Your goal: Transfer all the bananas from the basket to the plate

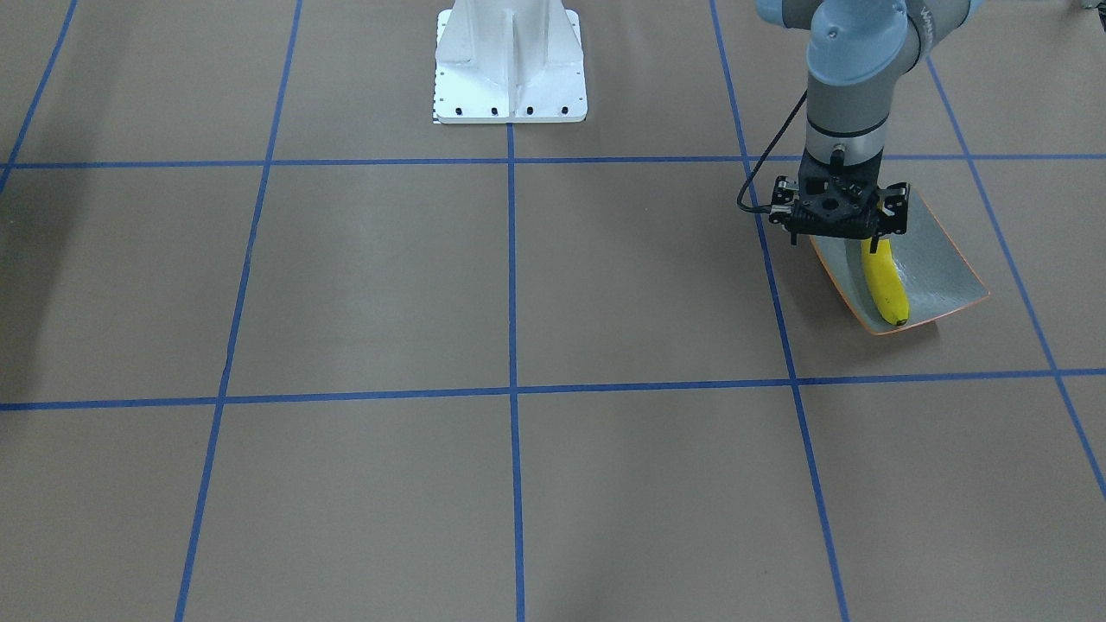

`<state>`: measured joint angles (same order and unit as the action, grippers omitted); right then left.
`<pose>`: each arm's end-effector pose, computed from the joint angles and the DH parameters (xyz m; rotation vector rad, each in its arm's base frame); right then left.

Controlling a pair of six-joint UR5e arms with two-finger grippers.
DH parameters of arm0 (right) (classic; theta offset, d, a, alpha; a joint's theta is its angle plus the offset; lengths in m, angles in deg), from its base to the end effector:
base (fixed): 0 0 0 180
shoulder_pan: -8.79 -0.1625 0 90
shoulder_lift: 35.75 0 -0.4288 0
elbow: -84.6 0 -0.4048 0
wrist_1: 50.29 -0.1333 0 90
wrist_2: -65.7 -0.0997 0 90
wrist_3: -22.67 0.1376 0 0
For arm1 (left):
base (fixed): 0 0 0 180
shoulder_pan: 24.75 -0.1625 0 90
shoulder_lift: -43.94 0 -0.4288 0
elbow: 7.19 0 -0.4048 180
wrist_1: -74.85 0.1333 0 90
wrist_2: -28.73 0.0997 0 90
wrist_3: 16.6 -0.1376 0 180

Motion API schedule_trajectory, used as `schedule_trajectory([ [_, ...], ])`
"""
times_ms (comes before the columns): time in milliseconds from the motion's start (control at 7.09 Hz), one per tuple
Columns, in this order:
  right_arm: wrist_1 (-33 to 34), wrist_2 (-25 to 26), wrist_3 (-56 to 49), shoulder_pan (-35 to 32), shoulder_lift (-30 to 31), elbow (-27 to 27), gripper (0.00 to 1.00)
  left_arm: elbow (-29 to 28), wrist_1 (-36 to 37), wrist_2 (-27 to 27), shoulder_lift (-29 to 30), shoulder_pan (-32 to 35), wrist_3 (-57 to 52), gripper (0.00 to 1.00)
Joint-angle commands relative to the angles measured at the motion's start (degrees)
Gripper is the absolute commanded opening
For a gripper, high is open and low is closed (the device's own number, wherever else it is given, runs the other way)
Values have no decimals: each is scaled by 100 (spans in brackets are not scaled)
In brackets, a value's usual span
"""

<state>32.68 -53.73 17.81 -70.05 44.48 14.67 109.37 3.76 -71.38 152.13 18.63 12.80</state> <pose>-0.0447 -0.5658 0.7828 -0.0842 -0.5111 -0.2587 0.3394 -0.4709 0.3634 0.2488 0.4156 0.3345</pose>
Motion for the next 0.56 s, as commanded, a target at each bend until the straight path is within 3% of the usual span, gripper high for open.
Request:
schedule_trajectory([
  [0, 0, -1, 12, -9, -15, -47, 0, 16, -1, 0, 9, -14, 109, 100],
  [423, 26, -45, -14, -114, -59, -205, 0, 7, 8, 0, 0, -76, 136, 100],
])
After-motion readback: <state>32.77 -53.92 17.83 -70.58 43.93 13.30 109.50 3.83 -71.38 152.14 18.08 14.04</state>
